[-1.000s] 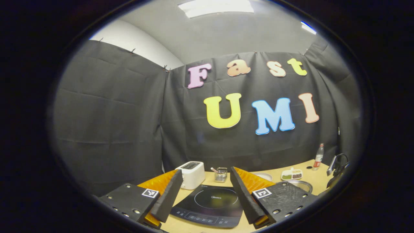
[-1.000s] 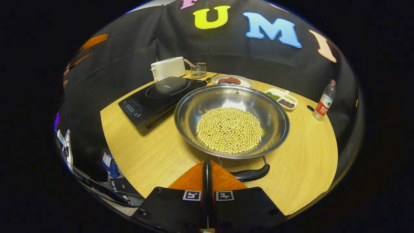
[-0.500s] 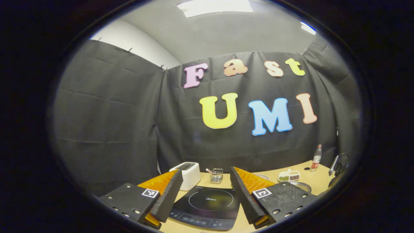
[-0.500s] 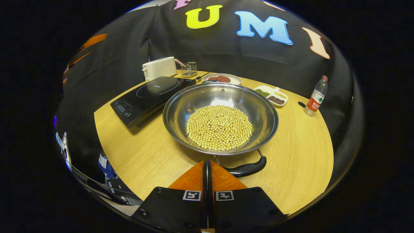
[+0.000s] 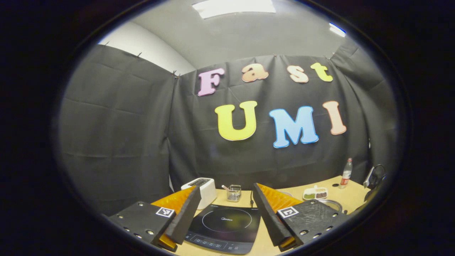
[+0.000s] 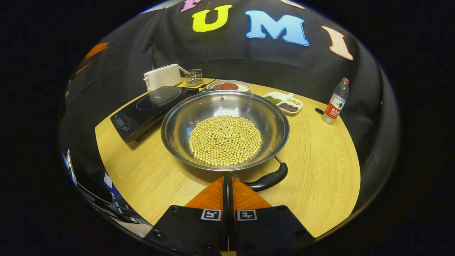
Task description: First push the handle of the pot to place it horizontally, then grasp the pot with both hands and set it on the induction cooktop.
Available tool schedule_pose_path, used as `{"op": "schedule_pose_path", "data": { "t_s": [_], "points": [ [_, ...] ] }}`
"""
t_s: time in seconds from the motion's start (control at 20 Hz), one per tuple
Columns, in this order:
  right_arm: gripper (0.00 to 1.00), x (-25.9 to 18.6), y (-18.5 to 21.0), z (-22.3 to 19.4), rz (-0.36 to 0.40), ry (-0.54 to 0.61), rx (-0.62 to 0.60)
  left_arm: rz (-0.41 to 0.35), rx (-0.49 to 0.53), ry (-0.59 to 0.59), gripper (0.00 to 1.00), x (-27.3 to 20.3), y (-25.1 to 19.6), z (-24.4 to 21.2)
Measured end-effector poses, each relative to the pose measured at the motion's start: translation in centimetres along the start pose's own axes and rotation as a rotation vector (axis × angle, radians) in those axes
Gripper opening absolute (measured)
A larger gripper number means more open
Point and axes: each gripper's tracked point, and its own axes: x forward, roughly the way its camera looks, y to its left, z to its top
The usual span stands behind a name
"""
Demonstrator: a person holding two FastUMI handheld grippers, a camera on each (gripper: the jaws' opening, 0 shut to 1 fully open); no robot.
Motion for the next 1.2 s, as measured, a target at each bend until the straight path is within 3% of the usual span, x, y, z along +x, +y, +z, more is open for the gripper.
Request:
{"op": "schedule_pose_path", "data": {
  "t_s": [1.2],
  "points": [
    [0.02,2.3,-8.0,1.9,-0.015,-0.004,0.038,0.034,0.008,0.022,0.89,2.0,-6.7,-1.0]
  ]
}}
